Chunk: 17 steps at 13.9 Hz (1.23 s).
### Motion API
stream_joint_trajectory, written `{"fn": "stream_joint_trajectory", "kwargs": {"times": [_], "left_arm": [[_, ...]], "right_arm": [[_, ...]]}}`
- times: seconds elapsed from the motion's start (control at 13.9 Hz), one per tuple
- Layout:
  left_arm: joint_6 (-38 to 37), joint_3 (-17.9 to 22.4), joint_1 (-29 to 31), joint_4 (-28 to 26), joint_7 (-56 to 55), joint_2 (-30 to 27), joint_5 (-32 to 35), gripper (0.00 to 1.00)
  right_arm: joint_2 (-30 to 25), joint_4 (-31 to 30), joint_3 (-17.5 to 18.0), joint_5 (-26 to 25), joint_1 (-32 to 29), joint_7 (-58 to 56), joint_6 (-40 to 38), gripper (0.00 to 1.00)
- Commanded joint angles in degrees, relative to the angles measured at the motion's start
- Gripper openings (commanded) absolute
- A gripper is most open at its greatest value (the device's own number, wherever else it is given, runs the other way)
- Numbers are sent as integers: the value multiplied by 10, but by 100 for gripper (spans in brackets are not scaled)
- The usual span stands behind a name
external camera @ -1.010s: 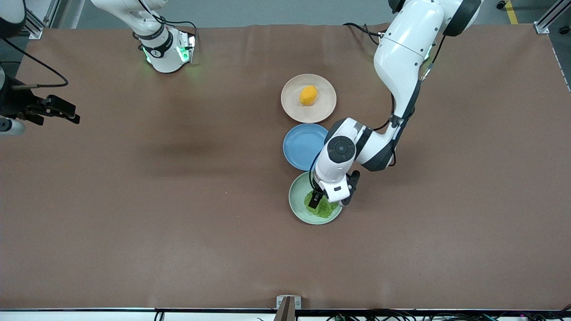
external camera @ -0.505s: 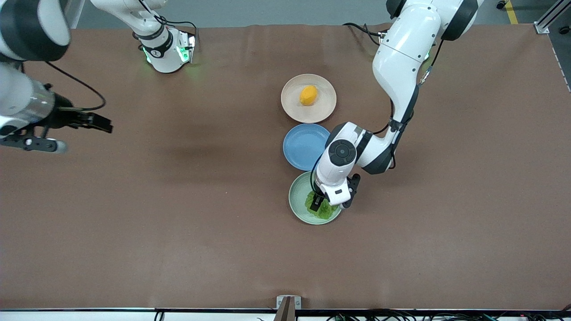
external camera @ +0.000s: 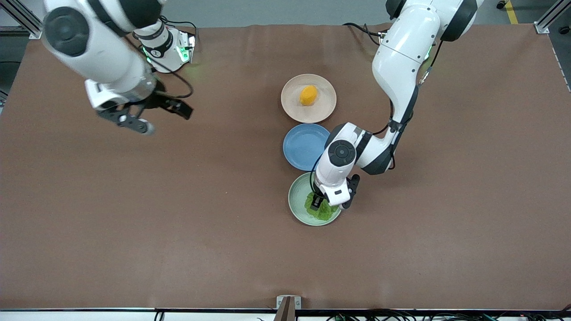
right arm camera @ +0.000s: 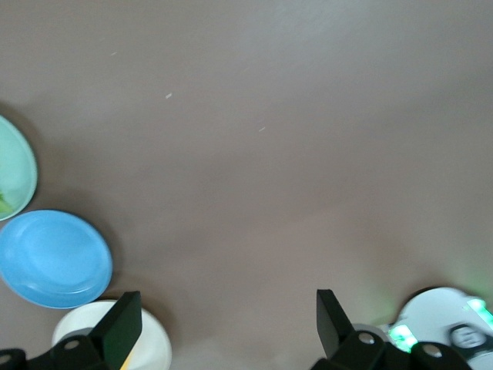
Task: Pick lemon and lettuce from plates
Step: 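Close the left gripper on the lettuce while the right gripper reaches the lemon, then lift the lettuce with the left gripper while the right gripper grasps the lemon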
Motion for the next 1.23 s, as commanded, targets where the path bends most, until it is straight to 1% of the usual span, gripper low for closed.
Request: {"fn": "stream_joint_trajectory", "kwargs": {"times": [0.0,0.14,0.29,0.5,0.58,0.72,0.79,0.94,1.15], "left_arm": [[5,4,-7,14,-12,13,17,64],[5,4,-8,14,-12,14,18,50],[4,4,-8,13,-12,14,18,35],[4,3,-8,13,-12,11,18,17],[4,3,-8,13,-12,9,17,12],[2,0,-8,13,-16,4,14,3],[-2,-2,-8,13,-17,2,14,1],[-16,-2,-8,12,-18,-10,13,0],[-88,-3,5,10,-10,-59,13,0]], "right_arm": [[-5,-44,39,12,31,93,73,100],[8,-65,47,13,89,165,147,100],[50,-70,47,12,149,243,212,100],[112,-69,46,-1,222,314,301,100],[134,-66,46,-32,245,334,323,100],[172,-59,46,-103,275,398,333,100],[190,-52,46,-128,291,428,333,100],[219,-46,46,-148,319,461,334,100],[251,-45,46,-187,347,502,343,97]]}}
